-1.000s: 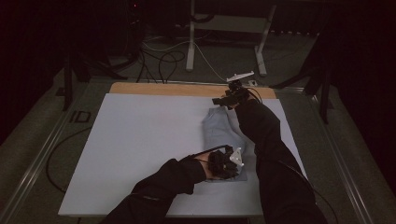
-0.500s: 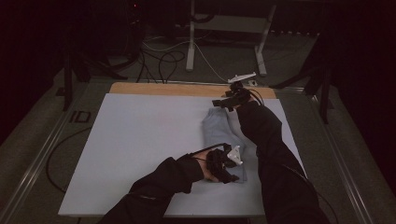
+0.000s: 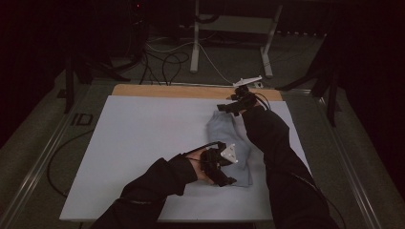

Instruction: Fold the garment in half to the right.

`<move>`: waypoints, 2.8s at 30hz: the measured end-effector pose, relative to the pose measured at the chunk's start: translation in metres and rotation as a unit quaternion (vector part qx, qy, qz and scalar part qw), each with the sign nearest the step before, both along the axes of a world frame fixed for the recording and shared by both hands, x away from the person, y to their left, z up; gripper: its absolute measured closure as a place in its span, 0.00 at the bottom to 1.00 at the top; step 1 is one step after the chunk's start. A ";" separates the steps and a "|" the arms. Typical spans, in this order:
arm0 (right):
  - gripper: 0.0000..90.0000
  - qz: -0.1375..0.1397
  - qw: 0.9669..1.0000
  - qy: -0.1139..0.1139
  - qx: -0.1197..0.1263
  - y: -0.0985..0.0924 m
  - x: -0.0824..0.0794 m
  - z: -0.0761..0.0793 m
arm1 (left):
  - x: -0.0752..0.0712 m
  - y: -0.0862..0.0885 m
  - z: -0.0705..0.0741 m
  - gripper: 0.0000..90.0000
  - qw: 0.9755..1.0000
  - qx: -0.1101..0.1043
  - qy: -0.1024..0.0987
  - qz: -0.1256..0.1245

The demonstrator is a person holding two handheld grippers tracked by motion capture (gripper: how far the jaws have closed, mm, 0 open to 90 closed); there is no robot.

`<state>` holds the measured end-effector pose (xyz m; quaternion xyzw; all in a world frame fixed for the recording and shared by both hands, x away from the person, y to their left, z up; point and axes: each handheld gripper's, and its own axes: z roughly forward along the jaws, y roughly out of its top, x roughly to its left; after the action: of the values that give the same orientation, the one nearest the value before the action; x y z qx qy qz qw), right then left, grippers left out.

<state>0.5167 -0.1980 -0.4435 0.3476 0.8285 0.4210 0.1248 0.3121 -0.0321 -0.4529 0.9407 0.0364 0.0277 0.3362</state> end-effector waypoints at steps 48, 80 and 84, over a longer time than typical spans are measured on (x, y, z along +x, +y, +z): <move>0.31 -0.017 0.996 0.082 -0.043 -0.011 -0.001 -0.063 | -0.044 0.208 -0.044 0.00 0.979 -0.084 0.024 0.183; 0.94 -0.018 0.996 0.067 -0.062 -0.002 0.009 -0.066 | -0.060 0.242 -0.056 0.00 0.968 -0.126 0.013 0.217; 0.93 -0.020 0.994 0.072 -0.073 -0.002 0.011 -0.070 | -0.060 0.244 -0.056 0.00 0.967 -0.125 0.009 0.222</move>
<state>0.5278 -0.1999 -0.5138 0.3839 0.8567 0.3302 0.0984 0.2522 0.2122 -0.5088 0.8596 0.2507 0.0884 0.4364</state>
